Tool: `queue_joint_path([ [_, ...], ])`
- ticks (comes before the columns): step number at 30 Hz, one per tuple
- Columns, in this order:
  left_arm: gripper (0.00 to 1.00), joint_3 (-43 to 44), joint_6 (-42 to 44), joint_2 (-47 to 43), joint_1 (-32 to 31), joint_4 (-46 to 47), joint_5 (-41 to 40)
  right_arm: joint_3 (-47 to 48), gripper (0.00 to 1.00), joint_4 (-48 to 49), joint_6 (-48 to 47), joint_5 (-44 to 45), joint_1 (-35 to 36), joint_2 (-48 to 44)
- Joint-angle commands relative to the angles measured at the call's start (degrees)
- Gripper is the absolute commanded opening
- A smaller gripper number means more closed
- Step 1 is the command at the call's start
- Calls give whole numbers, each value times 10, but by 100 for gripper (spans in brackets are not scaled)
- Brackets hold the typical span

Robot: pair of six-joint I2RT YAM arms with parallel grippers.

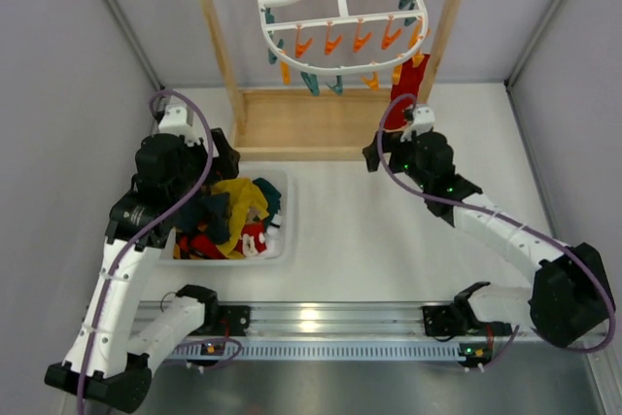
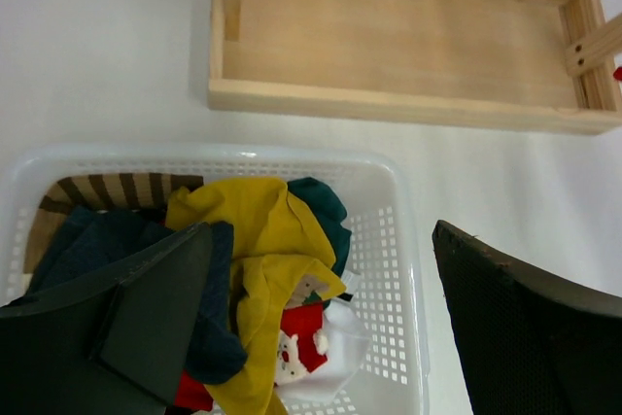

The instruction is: Remove the socks clipped to the hanger

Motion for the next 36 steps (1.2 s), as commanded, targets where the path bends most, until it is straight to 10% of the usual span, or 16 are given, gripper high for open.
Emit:
queue_joint_path([
  [1, 98, -18, 10, -10, 3, 32, 48, 18, 99, 10, 50, -82, -95, 6],
  [18, 98, -43, 13, -12, 2, 40, 48, 34, 100, 402, 22, -436, -296, 168],
  [28, 98, -40, 17, -6, 1, 43, 84, 133, 98, 432, -8, -580, -313, 273],
  [34, 98, -22, 14, -3, 1, 43, 91, 106, 58, 579, 100, -599, -287, 290],
  [36, 98, -16, 11, -7, 1, 43, 91, 71, 24, 637, 122, -586, -278, 277],
])
